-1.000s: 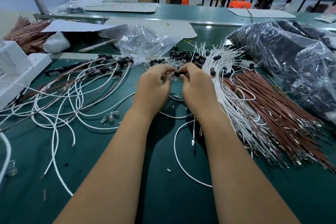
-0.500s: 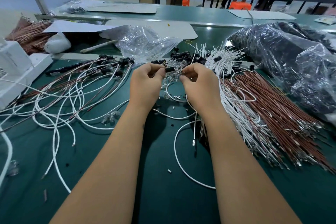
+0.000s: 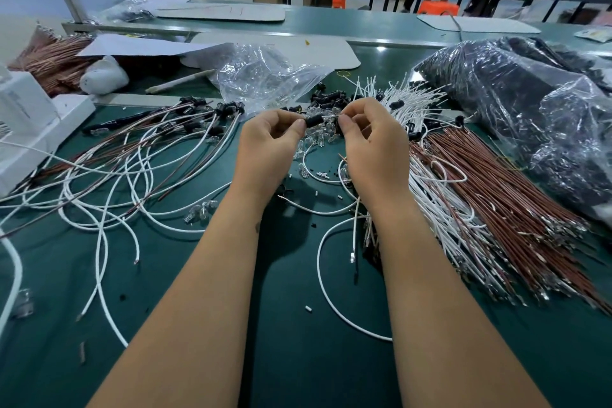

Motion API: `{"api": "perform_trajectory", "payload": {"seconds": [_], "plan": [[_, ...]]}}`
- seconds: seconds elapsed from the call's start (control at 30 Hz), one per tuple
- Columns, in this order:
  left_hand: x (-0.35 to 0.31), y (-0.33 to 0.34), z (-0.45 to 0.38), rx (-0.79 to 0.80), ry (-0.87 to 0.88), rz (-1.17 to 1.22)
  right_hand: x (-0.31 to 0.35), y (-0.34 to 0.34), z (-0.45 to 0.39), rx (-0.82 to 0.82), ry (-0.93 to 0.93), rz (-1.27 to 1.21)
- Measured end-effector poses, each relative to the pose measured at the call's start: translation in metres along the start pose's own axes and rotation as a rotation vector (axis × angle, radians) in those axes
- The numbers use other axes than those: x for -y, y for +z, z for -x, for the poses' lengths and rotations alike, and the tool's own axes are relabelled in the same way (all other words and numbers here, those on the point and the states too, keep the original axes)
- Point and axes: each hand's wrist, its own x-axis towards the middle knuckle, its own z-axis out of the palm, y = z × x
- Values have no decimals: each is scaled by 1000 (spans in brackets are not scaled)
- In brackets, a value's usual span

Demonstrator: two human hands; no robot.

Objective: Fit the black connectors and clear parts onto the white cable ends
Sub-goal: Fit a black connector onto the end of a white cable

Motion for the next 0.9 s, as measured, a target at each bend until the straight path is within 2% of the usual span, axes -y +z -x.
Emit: {"api": "perform_trajectory", "payload": {"seconds": [0.23, 0.5, 0.7, 0.9], "plan": [[-3, -1, 2, 56, 29, 3, -4, 0, 2, 39, -44, 34], [-3, 2, 3, 67, 85, -29, -3, 1, 1, 66, -9, -56], [2, 5, 4, 35, 240, -298, -4, 0, 2, 98, -53, 64], [0, 4, 5, -13, 268, -353, -1, -1, 3, 124, -152, 177]]}}
